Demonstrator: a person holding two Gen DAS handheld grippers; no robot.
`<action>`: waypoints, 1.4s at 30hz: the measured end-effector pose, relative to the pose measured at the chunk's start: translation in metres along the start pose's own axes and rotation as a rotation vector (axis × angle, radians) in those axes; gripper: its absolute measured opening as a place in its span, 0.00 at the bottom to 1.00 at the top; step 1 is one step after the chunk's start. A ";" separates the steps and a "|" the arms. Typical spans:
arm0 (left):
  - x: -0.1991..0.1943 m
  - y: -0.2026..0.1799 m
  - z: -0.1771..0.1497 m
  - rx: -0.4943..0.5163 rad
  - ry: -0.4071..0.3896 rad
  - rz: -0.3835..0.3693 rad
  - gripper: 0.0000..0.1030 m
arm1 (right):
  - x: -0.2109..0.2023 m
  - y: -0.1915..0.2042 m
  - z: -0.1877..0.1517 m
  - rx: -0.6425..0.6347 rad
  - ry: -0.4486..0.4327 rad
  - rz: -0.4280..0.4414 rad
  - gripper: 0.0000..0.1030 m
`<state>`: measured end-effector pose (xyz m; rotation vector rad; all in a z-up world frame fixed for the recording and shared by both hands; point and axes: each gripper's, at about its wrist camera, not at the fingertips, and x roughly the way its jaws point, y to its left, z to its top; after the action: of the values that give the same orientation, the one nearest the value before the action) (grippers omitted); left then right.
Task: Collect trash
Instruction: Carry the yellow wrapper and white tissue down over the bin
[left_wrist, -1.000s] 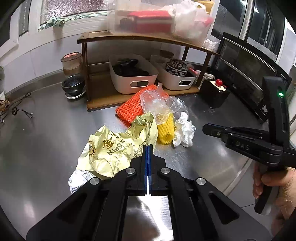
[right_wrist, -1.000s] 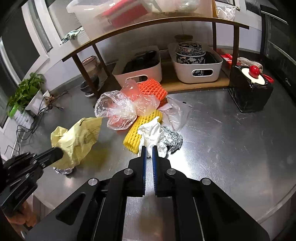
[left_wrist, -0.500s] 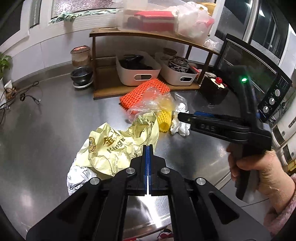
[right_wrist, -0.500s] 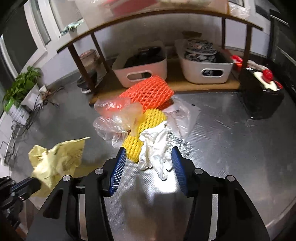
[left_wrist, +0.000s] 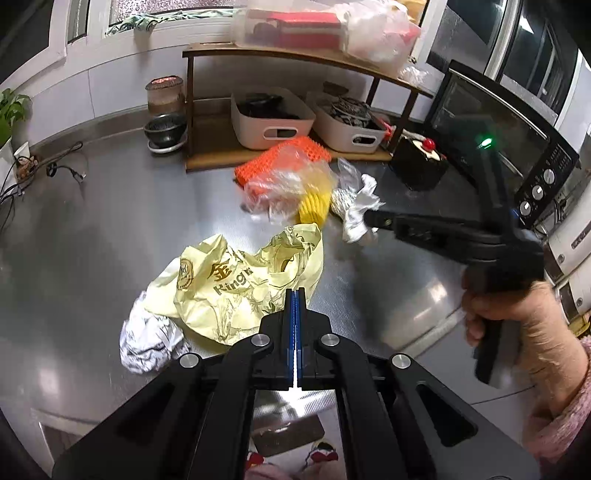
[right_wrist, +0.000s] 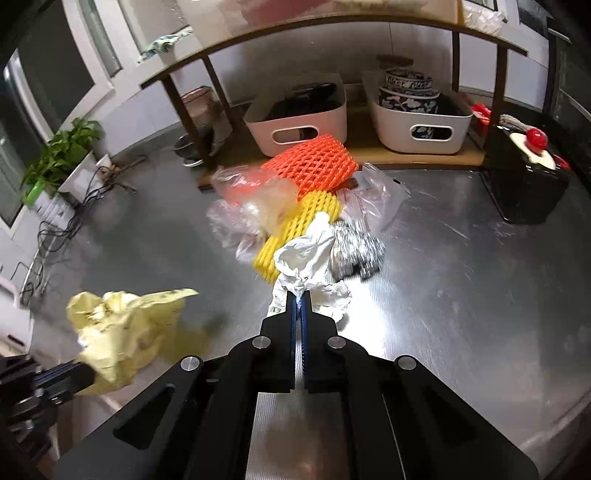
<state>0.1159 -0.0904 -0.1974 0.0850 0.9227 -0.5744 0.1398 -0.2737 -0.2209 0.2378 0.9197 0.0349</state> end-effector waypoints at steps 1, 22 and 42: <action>-0.002 -0.002 -0.004 0.002 -0.001 0.001 0.00 | -0.008 0.001 -0.006 -0.002 -0.001 0.001 0.04; -0.048 -0.028 -0.114 -0.080 0.056 -0.021 0.00 | -0.064 0.035 -0.155 -0.018 0.148 0.131 0.04; 0.057 -0.006 -0.223 -0.190 0.342 -0.018 0.00 | 0.032 0.024 -0.257 0.067 0.382 0.065 0.04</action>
<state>-0.0233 -0.0516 -0.3769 0.0033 1.3080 -0.4942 -0.0419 -0.1973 -0.3902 0.3299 1.2942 0.1129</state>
